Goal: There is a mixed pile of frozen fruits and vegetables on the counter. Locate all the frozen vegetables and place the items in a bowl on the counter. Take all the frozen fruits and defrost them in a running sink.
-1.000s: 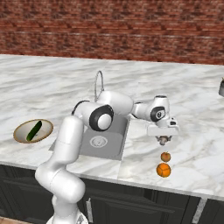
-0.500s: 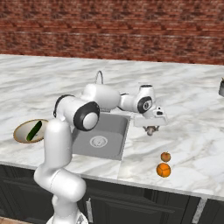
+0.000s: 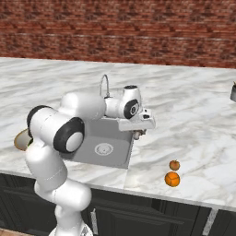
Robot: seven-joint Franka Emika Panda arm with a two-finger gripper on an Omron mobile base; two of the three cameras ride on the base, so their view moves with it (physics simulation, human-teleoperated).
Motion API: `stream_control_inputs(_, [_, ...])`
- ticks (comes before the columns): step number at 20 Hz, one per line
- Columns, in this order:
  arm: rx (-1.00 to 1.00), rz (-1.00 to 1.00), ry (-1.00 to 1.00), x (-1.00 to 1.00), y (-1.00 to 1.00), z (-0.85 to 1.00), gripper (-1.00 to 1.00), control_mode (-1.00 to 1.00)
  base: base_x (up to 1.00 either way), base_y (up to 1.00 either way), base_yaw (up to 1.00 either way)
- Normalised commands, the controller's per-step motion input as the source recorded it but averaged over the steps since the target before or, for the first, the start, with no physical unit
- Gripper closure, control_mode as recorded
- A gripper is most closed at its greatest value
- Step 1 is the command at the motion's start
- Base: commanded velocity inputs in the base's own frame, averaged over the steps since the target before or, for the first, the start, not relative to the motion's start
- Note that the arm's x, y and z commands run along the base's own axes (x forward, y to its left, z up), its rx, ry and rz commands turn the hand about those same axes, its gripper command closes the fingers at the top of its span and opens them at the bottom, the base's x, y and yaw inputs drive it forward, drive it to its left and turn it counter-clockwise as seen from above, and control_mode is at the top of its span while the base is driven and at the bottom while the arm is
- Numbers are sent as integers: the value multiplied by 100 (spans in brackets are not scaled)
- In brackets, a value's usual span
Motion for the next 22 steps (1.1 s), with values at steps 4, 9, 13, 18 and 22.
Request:
stream_control_inputs(4, [6,10,0,-25,90,31,100,-100,0,0,0])
stream_control_inputs(9, [12,10,0,-26,82,22,100,-100,0,0,0])
stream_control_inputs(13, [12,10,0,-31,81,13,100,-100,0,0,0])
stream_control_inputs(18, [9,11,0,-29,86,8,100,-100,0,0,0])
stream_control_inputs(22, [6,12,0,-29,90,4,100,-100,0,0,0])
